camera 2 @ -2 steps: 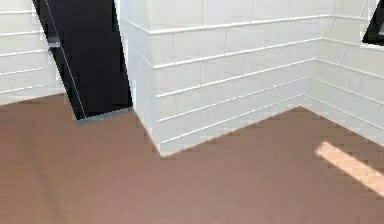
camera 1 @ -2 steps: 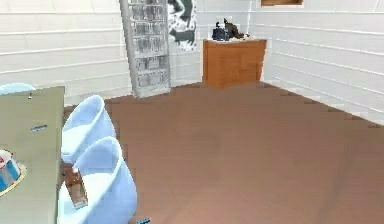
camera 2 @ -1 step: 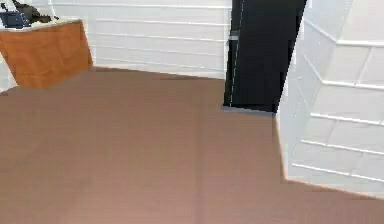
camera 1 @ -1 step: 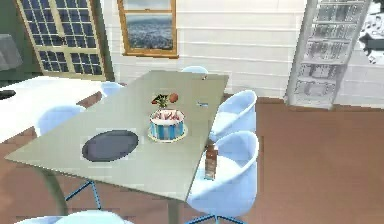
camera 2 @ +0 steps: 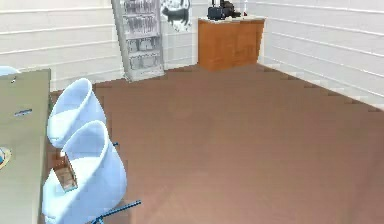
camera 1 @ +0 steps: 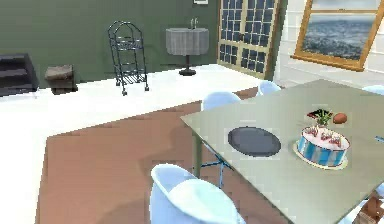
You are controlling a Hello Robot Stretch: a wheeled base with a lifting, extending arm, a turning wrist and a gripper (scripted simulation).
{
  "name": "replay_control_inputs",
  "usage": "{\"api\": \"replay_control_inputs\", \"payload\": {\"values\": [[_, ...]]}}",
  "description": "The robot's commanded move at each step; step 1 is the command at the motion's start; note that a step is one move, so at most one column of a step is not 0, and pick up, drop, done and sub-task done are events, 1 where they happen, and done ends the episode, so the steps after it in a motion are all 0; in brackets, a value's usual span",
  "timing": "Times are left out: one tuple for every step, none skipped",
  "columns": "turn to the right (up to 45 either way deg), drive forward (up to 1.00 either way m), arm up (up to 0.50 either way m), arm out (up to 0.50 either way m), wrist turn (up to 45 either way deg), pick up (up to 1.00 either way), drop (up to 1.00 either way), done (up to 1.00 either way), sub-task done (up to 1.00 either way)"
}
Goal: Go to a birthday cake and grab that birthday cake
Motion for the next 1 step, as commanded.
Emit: {"api": "replay_control_inputs", "payload": {"values": [[-45.0,0.00,0.00,0.00,0.0,0.00,0.00,0.00,0.00]]}}
